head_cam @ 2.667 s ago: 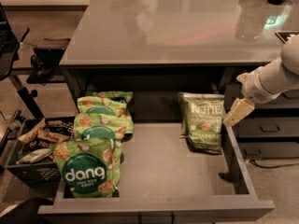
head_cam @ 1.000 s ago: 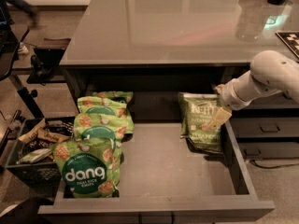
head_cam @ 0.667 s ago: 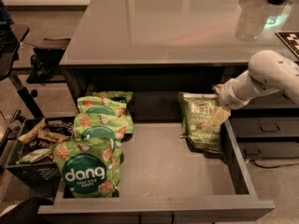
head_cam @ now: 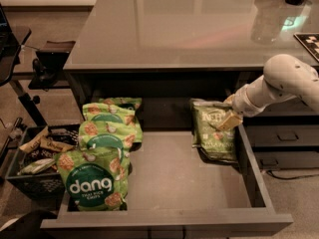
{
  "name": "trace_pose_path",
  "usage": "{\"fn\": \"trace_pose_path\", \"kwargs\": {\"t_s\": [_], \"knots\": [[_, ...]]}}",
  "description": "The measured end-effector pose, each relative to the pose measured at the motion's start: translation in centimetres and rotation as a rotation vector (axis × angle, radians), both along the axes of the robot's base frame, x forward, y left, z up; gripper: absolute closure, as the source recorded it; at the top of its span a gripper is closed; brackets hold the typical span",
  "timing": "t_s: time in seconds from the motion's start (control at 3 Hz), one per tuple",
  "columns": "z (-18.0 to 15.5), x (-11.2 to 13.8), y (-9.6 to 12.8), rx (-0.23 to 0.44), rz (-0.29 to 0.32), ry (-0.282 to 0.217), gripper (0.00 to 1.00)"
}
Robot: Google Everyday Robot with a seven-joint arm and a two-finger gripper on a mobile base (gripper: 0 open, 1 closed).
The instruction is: Pick green jalapeno chip bag from top drawer and place on counter
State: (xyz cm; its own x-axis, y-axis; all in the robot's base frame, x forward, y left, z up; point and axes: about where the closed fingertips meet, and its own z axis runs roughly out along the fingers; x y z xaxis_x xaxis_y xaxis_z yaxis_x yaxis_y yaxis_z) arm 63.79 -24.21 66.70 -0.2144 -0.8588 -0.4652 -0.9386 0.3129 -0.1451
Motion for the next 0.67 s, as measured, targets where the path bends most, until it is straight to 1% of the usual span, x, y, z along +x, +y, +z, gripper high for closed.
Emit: {"fn": "trace_pose_path", "kwargs": {"t_s": [0.67], "knots": [[-0.01, 0.00, 0.00, 0.000, 0.000, 0.000, 0.89]]}}
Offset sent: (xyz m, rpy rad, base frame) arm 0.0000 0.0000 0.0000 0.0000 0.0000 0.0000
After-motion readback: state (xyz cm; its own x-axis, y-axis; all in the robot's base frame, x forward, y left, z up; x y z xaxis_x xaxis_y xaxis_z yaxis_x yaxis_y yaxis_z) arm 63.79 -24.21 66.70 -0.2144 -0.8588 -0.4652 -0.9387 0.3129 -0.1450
